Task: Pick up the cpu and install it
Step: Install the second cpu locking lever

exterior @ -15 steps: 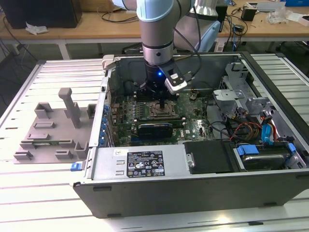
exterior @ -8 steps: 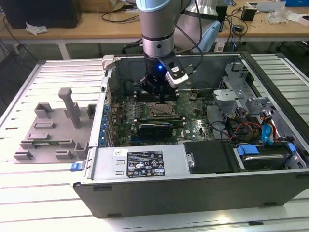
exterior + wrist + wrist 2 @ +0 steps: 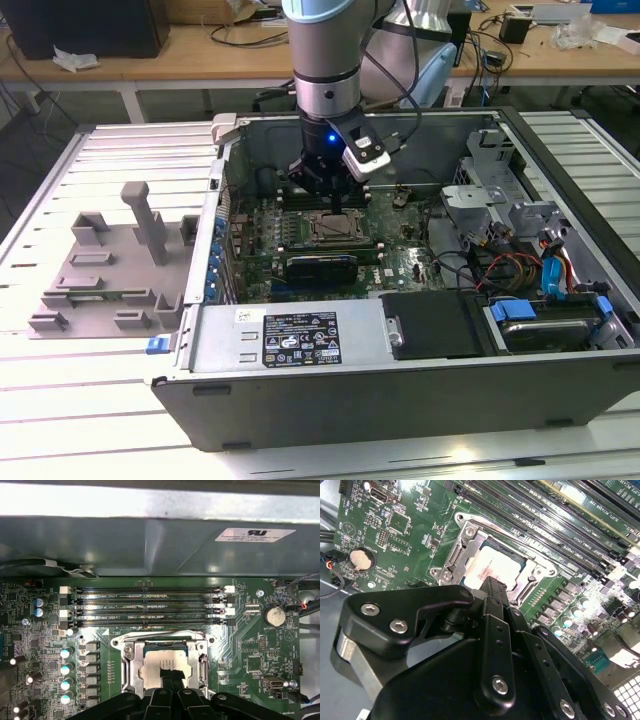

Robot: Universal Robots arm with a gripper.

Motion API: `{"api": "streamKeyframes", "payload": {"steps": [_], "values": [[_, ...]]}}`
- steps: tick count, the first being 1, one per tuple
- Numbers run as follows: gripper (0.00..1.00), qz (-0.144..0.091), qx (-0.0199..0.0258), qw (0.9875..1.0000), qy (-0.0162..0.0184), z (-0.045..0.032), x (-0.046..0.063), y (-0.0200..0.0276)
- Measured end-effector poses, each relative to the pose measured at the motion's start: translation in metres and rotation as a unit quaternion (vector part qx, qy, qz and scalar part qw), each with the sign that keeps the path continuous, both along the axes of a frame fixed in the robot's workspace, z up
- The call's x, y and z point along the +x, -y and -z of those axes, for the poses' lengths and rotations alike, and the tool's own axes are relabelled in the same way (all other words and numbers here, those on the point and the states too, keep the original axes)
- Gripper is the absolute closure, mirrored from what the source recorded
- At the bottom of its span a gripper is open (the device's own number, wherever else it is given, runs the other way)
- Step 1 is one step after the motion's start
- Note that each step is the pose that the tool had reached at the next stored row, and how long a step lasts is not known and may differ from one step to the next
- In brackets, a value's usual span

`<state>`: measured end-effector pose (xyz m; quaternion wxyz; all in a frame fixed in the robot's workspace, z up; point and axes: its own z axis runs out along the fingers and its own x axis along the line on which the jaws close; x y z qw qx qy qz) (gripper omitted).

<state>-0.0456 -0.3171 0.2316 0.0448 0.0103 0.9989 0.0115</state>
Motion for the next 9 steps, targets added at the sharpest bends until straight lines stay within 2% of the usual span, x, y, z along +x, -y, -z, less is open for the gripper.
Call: {"api": "streamKeyframes", "payload": {"steps": [6, 8, 9], "values": [[0.89, 0.0, -0.0001, 1.0, 0.0, -0.0004, 0.0, 0.0001], [0.89, 0.0, -0.0001, 1.0, 0.0, -0.0004, 0.0, 0.0062], [0.89, 0.0, 0.0, 1.0, 0.0, -0.0004, -0.001, 0.0109]]}}
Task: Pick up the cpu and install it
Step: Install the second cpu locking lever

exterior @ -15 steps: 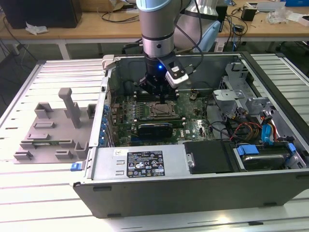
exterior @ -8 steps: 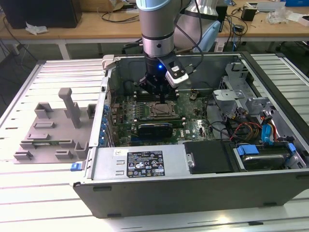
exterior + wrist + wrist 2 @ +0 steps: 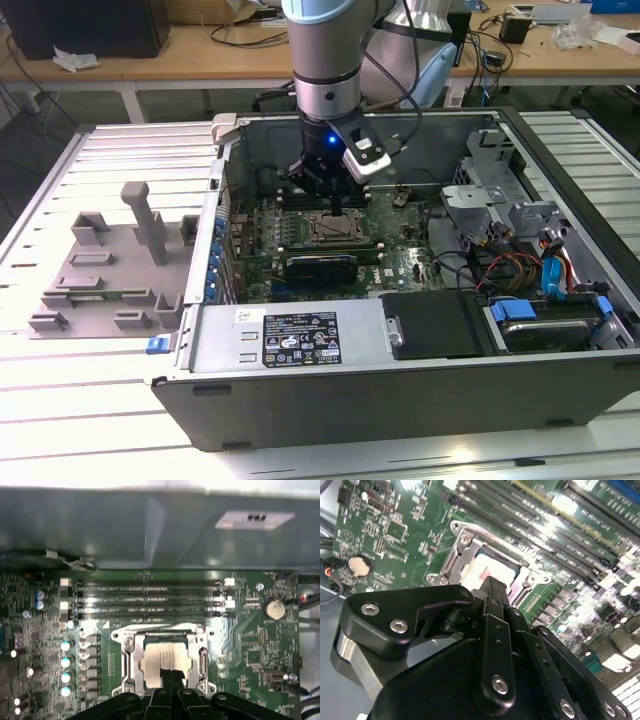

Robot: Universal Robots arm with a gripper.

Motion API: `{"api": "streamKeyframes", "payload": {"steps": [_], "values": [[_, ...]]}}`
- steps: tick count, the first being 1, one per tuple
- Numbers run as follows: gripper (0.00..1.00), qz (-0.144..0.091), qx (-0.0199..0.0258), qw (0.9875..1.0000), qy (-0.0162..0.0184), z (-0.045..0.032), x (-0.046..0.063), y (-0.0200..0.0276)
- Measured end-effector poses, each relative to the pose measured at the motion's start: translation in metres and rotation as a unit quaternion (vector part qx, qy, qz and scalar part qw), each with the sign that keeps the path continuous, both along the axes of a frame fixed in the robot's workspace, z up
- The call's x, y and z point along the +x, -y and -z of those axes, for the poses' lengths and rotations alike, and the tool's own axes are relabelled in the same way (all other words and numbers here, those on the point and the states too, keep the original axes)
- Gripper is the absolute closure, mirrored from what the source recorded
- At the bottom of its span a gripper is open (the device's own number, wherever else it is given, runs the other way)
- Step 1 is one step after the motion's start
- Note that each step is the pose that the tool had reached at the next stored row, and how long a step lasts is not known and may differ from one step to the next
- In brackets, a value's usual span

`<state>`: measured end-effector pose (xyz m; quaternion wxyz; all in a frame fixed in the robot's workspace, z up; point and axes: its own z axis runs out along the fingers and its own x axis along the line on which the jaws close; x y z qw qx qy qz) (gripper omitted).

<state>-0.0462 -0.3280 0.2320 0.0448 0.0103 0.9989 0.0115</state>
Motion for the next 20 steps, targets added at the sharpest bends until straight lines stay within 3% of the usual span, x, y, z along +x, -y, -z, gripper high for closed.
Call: {"api": "streamKeyframes", "payload": {"steps": [1, 4, 7, 9, 10, 12, 13, 15, 20], "values": [[0.89, 0.0, 0.0, 1.0, 0.0, 0.0, 0.0, 0.0063], [0.89, 0.0, 0.0, 1.0, 0.0, 0.0, -0.001, 0.0131], [0.89, 0.0, -0.0001, 1.0, 0.0, -0.0011, -0.001, 0.0132], [0.89, 0.0, 0.0, 1.0, 0.0, -0.007, -0.001, 0.0132], [0.89, 0.0, 0.0, 1.0, 0.0, -0.0109, 0.0, 0.0163], [0.89, 0.0, 0.0001, 1.0, 0.0, -0.0108, 0.0, 0.0395], [0.89, 0.0, 0.0007, 1.0, 0.0001, -0.0096, -0.001, 0.0419], [0.89, -0.004, 0.0049, 1.0, 0.0001, -0.0057, -0.006, 0.042], [0.89, -0.014, 0.0097, 0.9999, 0.0001, 0.0058, -0.018, 0.0421]]}}
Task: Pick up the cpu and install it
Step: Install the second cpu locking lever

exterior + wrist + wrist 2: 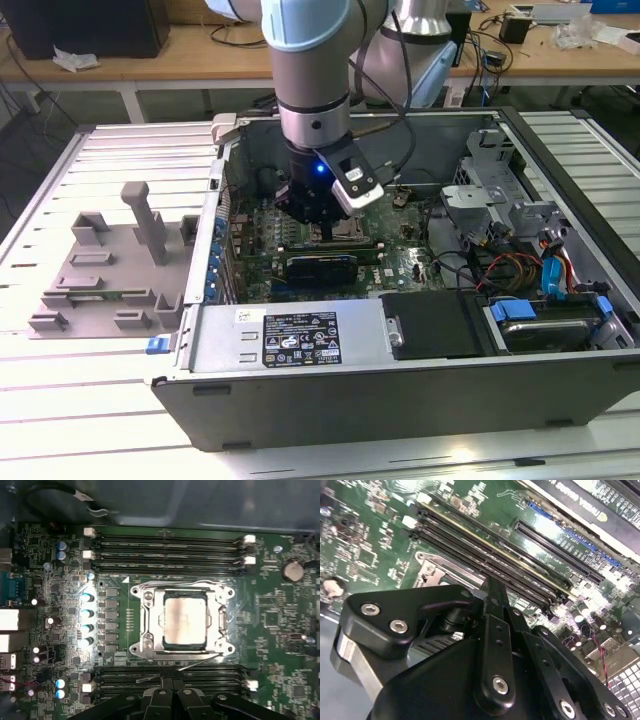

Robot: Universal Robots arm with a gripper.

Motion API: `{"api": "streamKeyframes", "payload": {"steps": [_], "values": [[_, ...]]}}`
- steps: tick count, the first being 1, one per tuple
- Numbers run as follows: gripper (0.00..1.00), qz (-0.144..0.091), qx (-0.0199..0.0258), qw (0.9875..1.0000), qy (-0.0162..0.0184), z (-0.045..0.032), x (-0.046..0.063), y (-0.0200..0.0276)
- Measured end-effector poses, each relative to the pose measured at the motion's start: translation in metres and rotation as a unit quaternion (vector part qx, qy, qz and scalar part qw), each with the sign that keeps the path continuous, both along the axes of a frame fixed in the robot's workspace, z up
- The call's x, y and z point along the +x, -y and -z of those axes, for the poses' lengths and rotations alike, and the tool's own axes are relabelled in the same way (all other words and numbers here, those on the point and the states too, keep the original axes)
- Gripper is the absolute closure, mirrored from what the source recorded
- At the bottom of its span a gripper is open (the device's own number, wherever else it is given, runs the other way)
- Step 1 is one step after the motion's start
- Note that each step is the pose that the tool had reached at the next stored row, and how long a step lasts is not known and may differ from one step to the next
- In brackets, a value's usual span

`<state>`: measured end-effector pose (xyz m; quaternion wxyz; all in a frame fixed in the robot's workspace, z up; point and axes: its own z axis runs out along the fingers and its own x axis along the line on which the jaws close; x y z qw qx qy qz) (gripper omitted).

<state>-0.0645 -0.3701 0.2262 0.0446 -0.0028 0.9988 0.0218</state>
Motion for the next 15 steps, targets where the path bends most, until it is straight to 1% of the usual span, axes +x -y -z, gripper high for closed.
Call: {"api": "streamKeyframes", "payload": {"steps": [6, 9, 11, 12, 13, 14, 15], "values": [[0.89, 0.0, 0.0014, 1.0, 0.0, 0.0079, -0.002, 0.0002], [0.89, 0.0, 0.0022, 1.0, -0.0001, 0.0113, -0.007, 0.0002], [0.89, 0.0, 0.0028, 1.0, -0.0001, 0.0142, -0.013, 0.0002], [0.89, 0.0, 0.0042, 1.0, 0.0001, 0.0144, -0.013, 0.0002], [0.89, -0.001, 0.0116, 0.9999, 0.0008, 0.0146, -0.014, 0.0019], [0.89, 0.0, 0.0179, 0.9998, 0.0014, 0.0147, -0.016, 0.0039], [0.89, 0.0, 0.023, 0.9997, 0.0022, 0.0147, -0.017, 0.0058]]}}
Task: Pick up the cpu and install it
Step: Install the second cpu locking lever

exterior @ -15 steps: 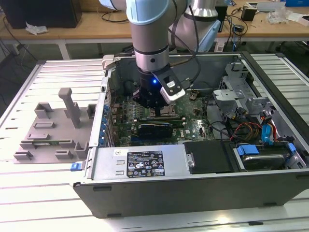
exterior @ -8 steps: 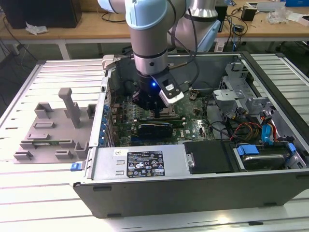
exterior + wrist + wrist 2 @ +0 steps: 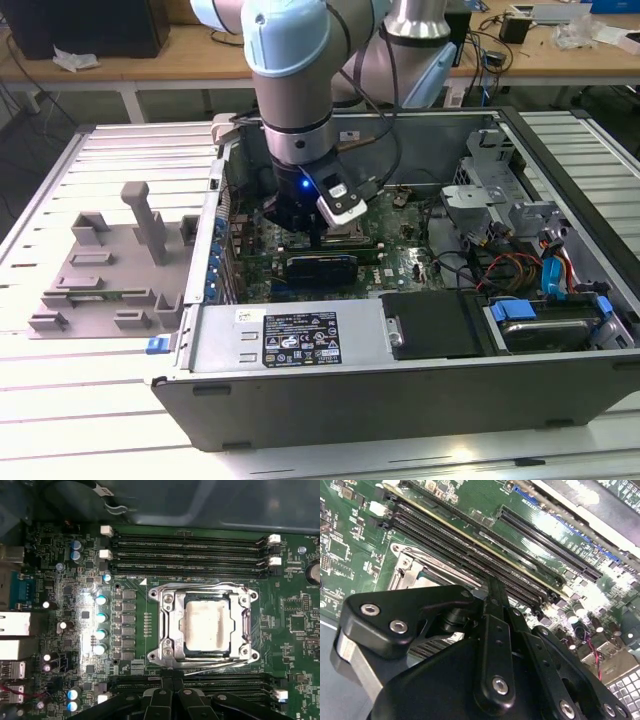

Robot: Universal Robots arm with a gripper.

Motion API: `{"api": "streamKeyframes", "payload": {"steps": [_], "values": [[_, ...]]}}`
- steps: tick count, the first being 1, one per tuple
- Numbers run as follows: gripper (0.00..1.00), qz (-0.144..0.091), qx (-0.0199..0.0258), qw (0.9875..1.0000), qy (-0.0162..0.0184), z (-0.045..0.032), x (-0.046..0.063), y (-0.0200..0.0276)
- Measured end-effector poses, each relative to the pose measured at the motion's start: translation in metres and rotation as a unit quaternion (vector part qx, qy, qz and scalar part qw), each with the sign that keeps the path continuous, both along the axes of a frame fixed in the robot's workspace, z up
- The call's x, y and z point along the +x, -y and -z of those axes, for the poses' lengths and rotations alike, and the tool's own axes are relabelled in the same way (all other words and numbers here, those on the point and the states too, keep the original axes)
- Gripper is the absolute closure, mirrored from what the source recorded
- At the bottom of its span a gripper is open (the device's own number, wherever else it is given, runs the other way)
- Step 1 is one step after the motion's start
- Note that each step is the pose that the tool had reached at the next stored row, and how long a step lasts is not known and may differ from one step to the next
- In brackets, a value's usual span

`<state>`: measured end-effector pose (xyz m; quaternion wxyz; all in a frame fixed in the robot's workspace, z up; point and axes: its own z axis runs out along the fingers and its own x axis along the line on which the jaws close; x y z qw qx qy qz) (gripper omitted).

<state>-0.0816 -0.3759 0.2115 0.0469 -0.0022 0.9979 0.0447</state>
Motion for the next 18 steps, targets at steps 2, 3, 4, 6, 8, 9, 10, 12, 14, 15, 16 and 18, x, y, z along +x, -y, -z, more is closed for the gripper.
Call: {"api": "streamKeyframes", "payload": {"steps": [2, 3, 4, 6, 8, 9, 10, 12, 14, 15, 16, 18], "values": [[0.89, 0.0, 0.009, 1.0, 0.0014, 0.0002, -0.001, 0.0013], [0.89, 0.0, 0.0209, 0.9998, 0.0024, 0.0002, -0.002, 0.0018], [0.89, 0.0, 0.0322, 0.9995, 0.0032, 0.0005, -0.003, 0.0034], [0.89, 0.0, 0.0413, 0.9991, 0.0033, 0.0014, -0.003, 0.0088], [0.89, 0.0, 0.0433, 0.9991, 0.0033, 0.0016, -0.003, 0.0134], [0.89, 0.0, 0.0471, 0.9989, 0.0033, 0.0019, -0.003, 0.0153], [0.89, 0.0, 0.0519, 0.9986, 0.0033, 0.0022, -0.003, 0.016], [0.89, 0.0, 0.0684, 0.9977, 0.0033, 0.0031, -0.004, 0.0163], [0.89, 0.0, 0.0754, 0.9971, 0.0034, 0.0062, -0.004, 0.0167], [0.89, 0.0, 0.0767, 0.9971, 0.0033, 0.0081, -0.005, 0.0176], [0.89, 0.0, 0.0777, 0.997, 0.0034, 0.0091, -0.005, 0.0188], [0.89, 0.0, 0.0779, 0.997, 0.0033, 0.0091, -0.006, 0.021]]}}
